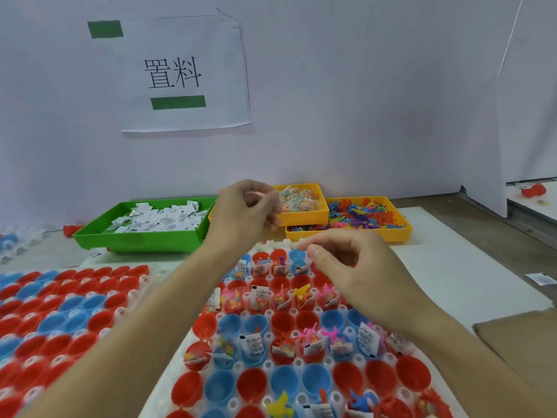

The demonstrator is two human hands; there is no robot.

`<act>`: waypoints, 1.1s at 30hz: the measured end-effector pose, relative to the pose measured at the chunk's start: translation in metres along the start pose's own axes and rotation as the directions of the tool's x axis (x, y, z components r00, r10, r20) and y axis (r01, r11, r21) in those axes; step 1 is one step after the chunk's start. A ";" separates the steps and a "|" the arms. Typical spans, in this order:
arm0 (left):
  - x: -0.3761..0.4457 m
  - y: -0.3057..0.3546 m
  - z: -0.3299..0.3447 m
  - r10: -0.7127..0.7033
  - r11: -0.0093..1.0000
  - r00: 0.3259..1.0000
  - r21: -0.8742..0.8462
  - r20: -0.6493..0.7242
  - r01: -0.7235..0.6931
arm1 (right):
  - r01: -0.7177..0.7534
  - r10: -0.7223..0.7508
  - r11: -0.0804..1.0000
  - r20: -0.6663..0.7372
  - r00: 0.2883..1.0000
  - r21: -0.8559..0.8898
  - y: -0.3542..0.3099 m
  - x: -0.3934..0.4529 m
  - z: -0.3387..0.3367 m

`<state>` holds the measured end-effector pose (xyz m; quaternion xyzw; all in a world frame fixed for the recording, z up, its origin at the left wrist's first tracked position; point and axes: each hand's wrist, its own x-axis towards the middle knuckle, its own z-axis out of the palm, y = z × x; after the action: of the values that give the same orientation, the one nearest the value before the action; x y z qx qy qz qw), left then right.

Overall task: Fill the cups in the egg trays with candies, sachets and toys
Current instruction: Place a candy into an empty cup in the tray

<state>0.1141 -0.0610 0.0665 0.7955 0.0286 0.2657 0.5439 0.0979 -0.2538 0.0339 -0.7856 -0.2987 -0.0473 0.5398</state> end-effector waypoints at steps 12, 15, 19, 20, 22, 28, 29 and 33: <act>-0.101 -0.005 -0.014 0.048 0.934 0.979 -0.356 0.196 0.026 | 0.035 -0.046 0.989 0.071 0.996 0.145 -0.019 -0.009 0.014; -0.102 -0.004 -0.022 0.058 0.929 0.966 -0.369 0.250 0.039 | 0.037 -0.047 0.983 0.055 0.997 0.181 -0.021 -0.010 0.014; -0.104 -0.008 -0.026 0.036 0.942 0.968 -0.332 0.247 0.050 | 0.025 -0.032 0.985 0.037 0.999 0.172 -0.021 -0.010 0.018; -0.105 -0.009 -0.026 0.031 0.942 0.972 -0.331 0.235 0.050 | 0.023 -0.030 0.984 0.037 0.999 0.176 -0.020 -0.010 0.019; -0.105 -0.009 -0.026 0.034 0.942 0.976 -0.333 0.215 0.041 | 0.028 -0.035 0.980 0.036 0.999 0.195 -0.021 -0.011 0.021; -0.106 -0.003 -0.027 0.062 0.937 0.985 -0.349 0.164 -0.001 | 0.073 -0.078 0.963 0.008 0.997 0.258 -0.025 -0.012 0.023; -0.106 -0.002 -0.027 0.061 0.932 0.986 -0.361 0.156 0.000 | 0.079 -0.083 0.960 0.004 0.997 0.269 -0.025 -0.013 0.024; -0.105 -0.001 -0.029 0.083 0.929 0.986 -0.370 0.143 -0.024 | 0.099 -0.103 0.961 0.001 0.995 0.258 -0.027 -0.014 0.024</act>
<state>0.0114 -0.0716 0.0325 0.6987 -0.0859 0.2181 0.6759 0.0664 -0.2317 0.0409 -0.6930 -0.3457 -0.0301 0.6320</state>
